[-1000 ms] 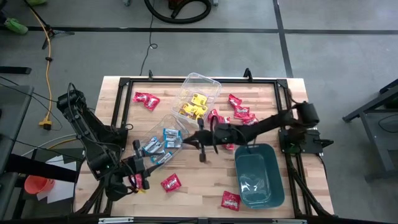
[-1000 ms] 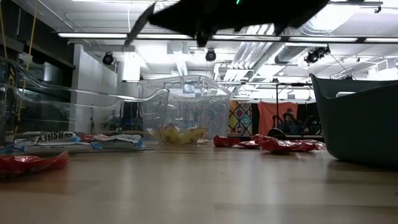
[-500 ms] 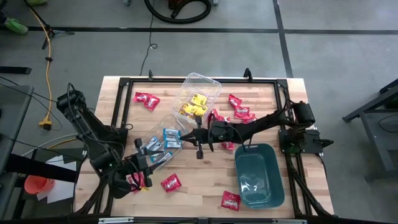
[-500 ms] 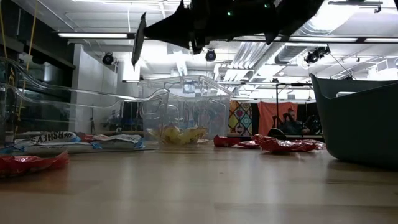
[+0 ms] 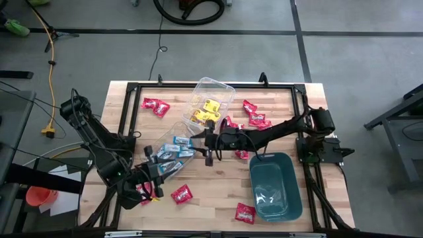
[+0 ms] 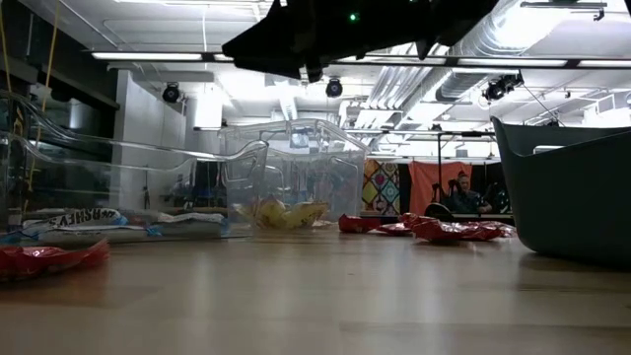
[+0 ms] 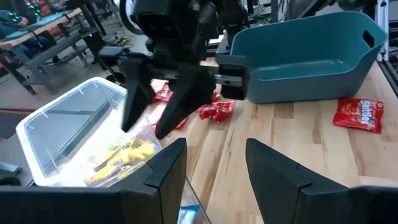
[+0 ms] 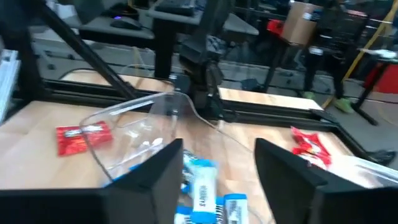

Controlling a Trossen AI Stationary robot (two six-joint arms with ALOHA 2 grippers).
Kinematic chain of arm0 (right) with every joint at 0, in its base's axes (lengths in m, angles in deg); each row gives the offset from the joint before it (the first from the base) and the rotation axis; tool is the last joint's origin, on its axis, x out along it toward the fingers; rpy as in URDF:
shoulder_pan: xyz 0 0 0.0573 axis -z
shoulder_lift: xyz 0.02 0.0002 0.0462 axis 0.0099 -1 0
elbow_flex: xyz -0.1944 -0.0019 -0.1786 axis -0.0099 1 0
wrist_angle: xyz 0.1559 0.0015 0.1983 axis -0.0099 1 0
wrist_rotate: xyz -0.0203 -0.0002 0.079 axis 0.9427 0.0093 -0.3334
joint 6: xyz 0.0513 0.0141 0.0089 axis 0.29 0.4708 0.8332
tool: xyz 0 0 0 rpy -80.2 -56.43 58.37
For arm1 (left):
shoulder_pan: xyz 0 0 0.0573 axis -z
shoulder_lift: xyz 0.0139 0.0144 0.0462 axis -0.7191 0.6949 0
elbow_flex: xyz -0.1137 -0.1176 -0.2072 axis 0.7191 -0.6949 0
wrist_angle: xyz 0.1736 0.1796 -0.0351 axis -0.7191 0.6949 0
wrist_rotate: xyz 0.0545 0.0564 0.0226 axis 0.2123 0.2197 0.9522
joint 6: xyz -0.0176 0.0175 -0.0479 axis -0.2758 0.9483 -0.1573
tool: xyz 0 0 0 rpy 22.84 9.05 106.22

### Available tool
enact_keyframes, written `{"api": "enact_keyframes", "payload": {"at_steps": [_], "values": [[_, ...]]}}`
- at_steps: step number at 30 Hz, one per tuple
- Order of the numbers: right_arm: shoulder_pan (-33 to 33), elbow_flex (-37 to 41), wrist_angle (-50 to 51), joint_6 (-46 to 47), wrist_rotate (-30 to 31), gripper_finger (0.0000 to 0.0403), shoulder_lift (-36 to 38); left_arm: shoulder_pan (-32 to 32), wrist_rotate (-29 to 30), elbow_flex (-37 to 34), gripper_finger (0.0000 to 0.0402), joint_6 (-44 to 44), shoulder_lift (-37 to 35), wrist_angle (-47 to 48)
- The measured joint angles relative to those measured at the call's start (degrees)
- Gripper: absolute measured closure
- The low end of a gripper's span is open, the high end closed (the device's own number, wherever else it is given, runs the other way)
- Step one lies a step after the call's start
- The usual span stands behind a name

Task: Sort candy
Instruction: Put the red candy into the blue bin

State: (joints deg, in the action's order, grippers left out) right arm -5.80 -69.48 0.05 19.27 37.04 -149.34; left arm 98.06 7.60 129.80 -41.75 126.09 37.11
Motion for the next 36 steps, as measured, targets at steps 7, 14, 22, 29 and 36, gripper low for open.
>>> {"api": "enact_keyframes", "payload": {"at_steps": [7, 14, 22, 29, 36], "values": [[-0.70, 0.00, 3.43, -3.34, 4.04, 0.0155, 3.12, 0.06, -3.39, -0.05, 0.0247, -0.81, 0.00, -0.03], [-3.96, -0.02, 27.80, -0.46, 13.24, 0.0153, 15.03, 0.06, -3.46, -2.42, 0.0247, -3.84, 0.01, -0.18], [-7.99, 0.09, 59.44, 18.42, 18.37, 0.0153, 23.19, -1.82, -2.95, -4.04, 0.0247, -7.06, 0.04, -1.13], [-7.82, 0.23, 78.03, 35.39, 21.61, 0.0153, 19.12, -2.25, -3.06, -4.02, 0.0247, -6.41, 0.04, -2.51], [-5.08, 0.22, 78.79, 37.70, 19.56, 0.0153, 12.59, -2.70, -3.40, -4.00, 0.0247, -3.58, 0.04, -3.42]]}}
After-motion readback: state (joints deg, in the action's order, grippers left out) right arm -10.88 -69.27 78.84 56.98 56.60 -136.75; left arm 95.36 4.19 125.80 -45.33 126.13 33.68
